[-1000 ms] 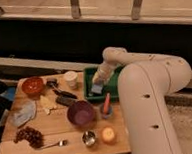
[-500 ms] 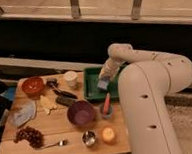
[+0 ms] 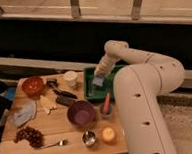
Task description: Wipe tray with sponge
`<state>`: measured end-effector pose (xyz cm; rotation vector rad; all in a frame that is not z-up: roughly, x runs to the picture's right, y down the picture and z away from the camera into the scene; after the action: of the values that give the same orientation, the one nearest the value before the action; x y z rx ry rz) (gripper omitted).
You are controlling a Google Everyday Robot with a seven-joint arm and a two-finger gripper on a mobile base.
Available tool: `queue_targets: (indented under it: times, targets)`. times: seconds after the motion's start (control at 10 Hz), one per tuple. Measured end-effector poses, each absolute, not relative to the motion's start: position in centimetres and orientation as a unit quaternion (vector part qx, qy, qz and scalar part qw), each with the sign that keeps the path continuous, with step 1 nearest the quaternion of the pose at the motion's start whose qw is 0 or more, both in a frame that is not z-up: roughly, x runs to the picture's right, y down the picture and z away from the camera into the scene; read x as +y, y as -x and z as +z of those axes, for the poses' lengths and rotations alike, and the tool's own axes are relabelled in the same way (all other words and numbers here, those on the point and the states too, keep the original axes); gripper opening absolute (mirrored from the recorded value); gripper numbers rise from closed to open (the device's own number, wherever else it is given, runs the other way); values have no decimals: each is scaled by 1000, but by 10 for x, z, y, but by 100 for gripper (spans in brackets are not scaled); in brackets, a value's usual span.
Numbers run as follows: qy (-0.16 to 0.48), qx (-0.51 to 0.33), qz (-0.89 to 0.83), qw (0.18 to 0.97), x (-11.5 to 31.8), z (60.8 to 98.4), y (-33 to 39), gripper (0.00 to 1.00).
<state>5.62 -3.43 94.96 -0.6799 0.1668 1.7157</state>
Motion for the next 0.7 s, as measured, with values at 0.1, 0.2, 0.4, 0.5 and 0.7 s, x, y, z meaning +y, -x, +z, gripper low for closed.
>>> queue_targets:
  times: [0.1,0.2,0.4,0.5,0.7]
  targets:
    - [302,76,732,605,-22,942,-48,0]
    - [309,80,727,608,-12,934,-43,0]
    - [313,95,726,605,8,922,-48,0]
    - [311,104,732,597,15,919,-57,0]
    - [301,115,748,580,12,925,-78,0]
